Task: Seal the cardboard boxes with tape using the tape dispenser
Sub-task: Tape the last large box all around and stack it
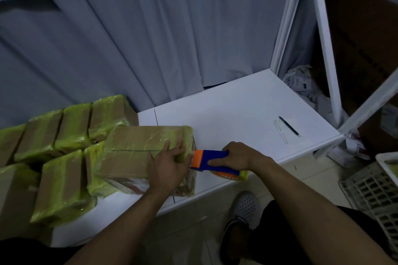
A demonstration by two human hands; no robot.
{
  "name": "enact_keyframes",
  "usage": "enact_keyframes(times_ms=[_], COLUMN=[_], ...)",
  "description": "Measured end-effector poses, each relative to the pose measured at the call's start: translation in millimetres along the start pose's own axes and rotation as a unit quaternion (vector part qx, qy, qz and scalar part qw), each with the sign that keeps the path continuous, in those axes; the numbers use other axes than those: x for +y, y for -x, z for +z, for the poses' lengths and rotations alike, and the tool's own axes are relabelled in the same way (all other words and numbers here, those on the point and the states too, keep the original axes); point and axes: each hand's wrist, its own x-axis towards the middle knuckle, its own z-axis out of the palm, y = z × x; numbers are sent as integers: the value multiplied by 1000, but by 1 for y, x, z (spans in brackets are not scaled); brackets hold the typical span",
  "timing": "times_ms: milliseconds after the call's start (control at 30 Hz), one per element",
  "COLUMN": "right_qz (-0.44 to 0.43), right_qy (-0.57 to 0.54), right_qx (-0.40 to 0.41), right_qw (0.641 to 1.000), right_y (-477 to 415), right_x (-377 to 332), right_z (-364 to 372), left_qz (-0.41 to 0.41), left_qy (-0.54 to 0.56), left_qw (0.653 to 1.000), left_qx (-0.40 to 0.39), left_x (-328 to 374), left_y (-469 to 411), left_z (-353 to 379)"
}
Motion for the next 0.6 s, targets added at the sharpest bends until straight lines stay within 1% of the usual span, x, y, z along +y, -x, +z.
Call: enact_keyframes(times_ms=[167,367,467,600], right_qz=[-8,21,24,22], right_qy=[29,52,98,130], right_qx=[22,37,63,103], right_qw=[999,998,993,986], right_y=[-5,-7,-3,5], right_x=[-8,-22,-33,-40], right_z=[-6,-11,-14,-11], left_qz=[-3,-4,-4,-9], left_qy=[-6,8,-1,-15], left_qw=[1000,1000,1000,1000], left_qx=[-3,-5,-4,-7], left_x=[-3,-2,-3,-7], left_y=[0,1,0,-1], left_z=[2,0,1,6])
